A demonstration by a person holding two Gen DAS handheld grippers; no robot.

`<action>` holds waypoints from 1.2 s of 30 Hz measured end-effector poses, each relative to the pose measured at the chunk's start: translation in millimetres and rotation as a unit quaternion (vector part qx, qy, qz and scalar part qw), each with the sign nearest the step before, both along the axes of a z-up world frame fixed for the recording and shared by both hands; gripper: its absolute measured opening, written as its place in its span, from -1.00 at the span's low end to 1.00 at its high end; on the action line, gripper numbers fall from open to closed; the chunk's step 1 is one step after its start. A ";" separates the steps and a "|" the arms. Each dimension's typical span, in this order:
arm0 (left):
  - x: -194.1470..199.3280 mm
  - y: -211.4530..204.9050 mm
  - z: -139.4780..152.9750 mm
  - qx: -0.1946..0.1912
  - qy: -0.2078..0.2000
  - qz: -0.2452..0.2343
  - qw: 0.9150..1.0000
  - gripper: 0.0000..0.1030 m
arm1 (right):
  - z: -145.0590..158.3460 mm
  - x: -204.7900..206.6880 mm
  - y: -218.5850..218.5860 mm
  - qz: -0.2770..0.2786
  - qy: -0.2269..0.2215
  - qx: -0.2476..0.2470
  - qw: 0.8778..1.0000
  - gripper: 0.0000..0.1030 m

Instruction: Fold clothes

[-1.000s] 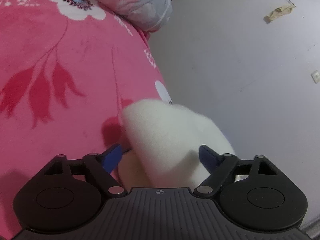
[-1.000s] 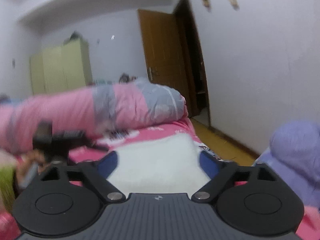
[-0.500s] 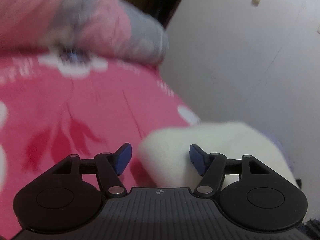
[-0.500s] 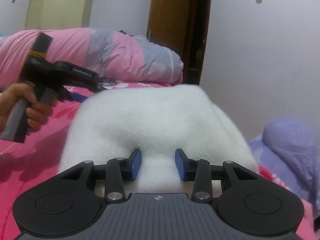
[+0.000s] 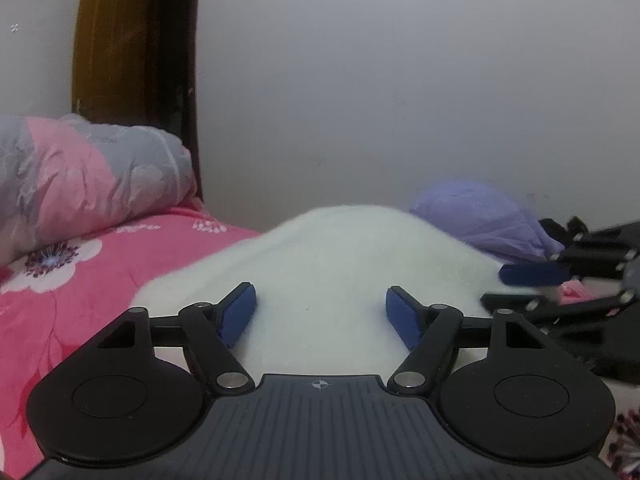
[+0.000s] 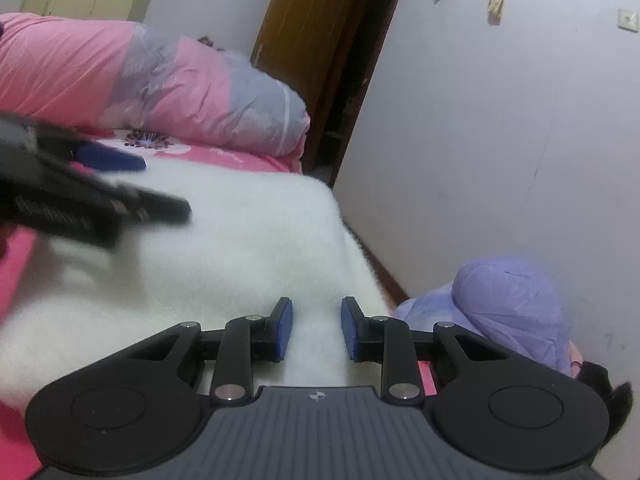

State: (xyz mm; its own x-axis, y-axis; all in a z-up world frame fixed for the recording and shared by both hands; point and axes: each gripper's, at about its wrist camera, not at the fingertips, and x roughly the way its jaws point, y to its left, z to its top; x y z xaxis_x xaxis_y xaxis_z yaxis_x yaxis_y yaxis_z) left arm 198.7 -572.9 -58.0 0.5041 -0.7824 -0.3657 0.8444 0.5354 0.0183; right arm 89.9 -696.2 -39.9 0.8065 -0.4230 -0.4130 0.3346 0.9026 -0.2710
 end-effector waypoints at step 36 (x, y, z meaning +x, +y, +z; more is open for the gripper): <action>-164.2 228.4 101.3 -0.038 0.107 0.025 0.993 1.00 | 54.5 -202.7 144.1 -0.089 -0.089 0.236 0.964 0.45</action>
State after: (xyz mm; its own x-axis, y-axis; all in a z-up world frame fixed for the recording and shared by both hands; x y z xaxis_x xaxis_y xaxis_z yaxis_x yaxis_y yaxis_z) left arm 34.5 -344.5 43.2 0.4604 -0.7877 -0.4092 0.7971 0.5698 -0.2000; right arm -112.8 -552.1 14.7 0.8146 -0.3592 -0.4555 0.4982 0.8354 0.2322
